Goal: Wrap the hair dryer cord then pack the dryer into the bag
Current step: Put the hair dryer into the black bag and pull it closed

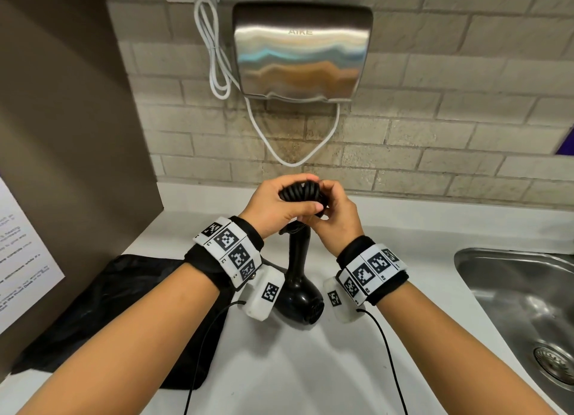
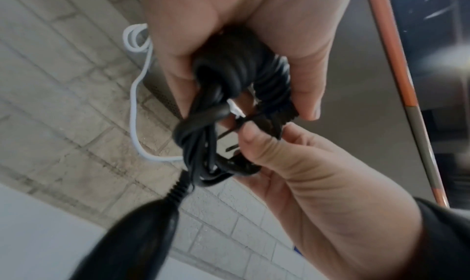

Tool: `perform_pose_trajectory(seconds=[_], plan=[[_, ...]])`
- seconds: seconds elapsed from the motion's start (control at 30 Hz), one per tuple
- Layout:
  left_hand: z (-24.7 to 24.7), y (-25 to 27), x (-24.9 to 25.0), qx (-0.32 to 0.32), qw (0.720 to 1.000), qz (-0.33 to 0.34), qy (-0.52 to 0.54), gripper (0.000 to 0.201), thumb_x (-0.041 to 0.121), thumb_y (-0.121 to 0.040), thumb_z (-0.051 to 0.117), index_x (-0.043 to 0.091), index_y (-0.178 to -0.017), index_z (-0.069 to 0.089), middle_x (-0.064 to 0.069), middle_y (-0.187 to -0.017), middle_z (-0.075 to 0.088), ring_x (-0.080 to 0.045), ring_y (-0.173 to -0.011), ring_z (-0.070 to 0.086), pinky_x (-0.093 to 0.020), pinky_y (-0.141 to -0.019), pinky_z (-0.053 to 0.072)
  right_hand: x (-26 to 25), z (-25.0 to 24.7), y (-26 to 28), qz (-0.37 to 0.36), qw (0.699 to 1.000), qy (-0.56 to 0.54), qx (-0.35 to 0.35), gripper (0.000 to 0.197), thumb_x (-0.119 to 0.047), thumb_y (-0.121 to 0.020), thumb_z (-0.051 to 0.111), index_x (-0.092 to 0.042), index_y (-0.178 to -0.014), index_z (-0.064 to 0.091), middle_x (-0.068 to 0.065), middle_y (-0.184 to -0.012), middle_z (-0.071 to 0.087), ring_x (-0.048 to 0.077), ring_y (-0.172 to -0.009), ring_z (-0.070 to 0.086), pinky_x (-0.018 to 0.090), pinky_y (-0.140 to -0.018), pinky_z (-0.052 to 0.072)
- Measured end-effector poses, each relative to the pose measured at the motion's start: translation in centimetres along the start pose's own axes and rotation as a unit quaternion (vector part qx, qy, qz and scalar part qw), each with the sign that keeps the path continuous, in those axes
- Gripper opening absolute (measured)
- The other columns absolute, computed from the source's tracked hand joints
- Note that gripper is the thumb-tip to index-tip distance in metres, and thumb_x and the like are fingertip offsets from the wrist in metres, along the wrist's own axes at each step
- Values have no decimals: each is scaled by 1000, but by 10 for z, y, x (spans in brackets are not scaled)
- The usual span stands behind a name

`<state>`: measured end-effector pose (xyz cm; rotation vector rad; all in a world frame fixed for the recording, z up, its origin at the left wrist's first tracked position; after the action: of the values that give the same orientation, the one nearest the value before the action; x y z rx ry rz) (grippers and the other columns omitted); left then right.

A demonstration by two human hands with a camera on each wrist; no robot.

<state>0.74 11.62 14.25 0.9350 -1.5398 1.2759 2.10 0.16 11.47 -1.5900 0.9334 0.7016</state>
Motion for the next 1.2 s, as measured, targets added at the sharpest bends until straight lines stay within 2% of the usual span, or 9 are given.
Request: perform_pose_trajectory(seconds=[0.1, 0.17, 0.3, 0.47, 0.63, 0.8, 0.9, 1.07, 1.2], plan=[[1, 0, 0, -1, 1000, 22, 1, 45, -9, -69, 72, 23, -100, 64, 0, -94, 67, -12, -91, 65, -24, -89, 52, -1, -2, -4, -13, 1000, 7, 20, 51, 5, -71, 70, -34, -90, 43, -10, -82, 56, 3, -76, 57, 15, -71, 49], [3, 0, -1, -7, 999, 35, -4, 48, -10, -68, 73, 22, -103, 64, 2, -97, 67, -12, -95, 64, -23, -92, 50, -3, -5, -5, -29, 998, 28, 41, 52, 9, -71, 65, -36, -86, 42, -9, -71, 51, -1, -64, 52, 9, -63, 45], [3, -2, -4, -8, 999, 47, -7, 51, -13, -66, 73, 23, -101, 63, 5, -95, 66, -3, -89, 64, -19, -91, 49, -3, -7, -3, -46, 995, 64, 65, 47, 10, -71, 60, -28, -94, 44, -9, -65, 45, -2, -58, 49, 5, -58, 40], [-9, -6, -11, 43, 996, 61, -40, 50, -9, -65, 76, 30, -93, 63, 6, -91, 64, -8, -88, 62, -18, -87, 50, 7, -3, 6, -38, 996, 77, 18, 51, 0, -71, 67, -21, -112, 46, 7, -98, 56, 17, -91, 56, 25, -83, 49], [-9, -5, -16, 53, 997, 56, -32, 48, -10, -66, 75, 25, -96, 62, -4, -95, 63, -14, -92, 60, -14, -85, 50, 36, -14, 26, 46, 990, 131, 26, 66, -11, -74, 71, -13, -129, 36, 2, -112, 42, 15, -101, 46, 21, -84, 43], [-9, -6, -17, 71, 996, 49, -23, 45, -13, -67, 72, 17, -99, 60, -4, -93, 62, -15, -89, 59, -9, -79, 49, 86, 4, 59, 240, 947, 177, -120, 85, -31, -76, 71, -14, -141, 19, 12, -137, 38, 25, -124, 43, 31, -97, 39], [-9, -5, -17, 76, 996, 49, -17, 44, -13, -68, 72, 18, -97, 59, 3, -89, 62, -13, -87, 60, -14, -83, 51, 108, 15, 75, 308, 906, 210, -200, 94, -41, -75, 70, -17, -144, 11, 14, -137, 44, 27, -124, 47, 32, -98, 40], [-15, -4, -18, 91, 995, 46, 1, 44, -12, -69, 72, 24, -92, 59, 4, -89, 62, -12, -86, 61, -24, -90, 51, 127, 29, 88, 325, 864, 270, -274, 106, -47, -67, 75, -16, -144, 10, 10, -132, 51, 27, -117, 52, 32, -95, 45], [-17, -4, -20, 93, 995, 45, 3, 45, -10, -70, 72, 27, -91, 58, 4, -90, 63, -12, -87, 61, -24, -90, 51, 129, 35, 97, 321, 864, 266, -283, 90, -43, -70, 72, -14, -139, 21, 8, -125, 56, 25, -112, 55, 31, -93, 46]])
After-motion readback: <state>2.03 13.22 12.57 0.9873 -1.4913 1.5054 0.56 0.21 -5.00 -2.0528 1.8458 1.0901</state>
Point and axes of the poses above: each hand's wrist, its own y-axis away from the middle knuckle, its own z-axis out of the palm, x = y × z, the point moved 6 cm from there along -y, towards the middle knuckle
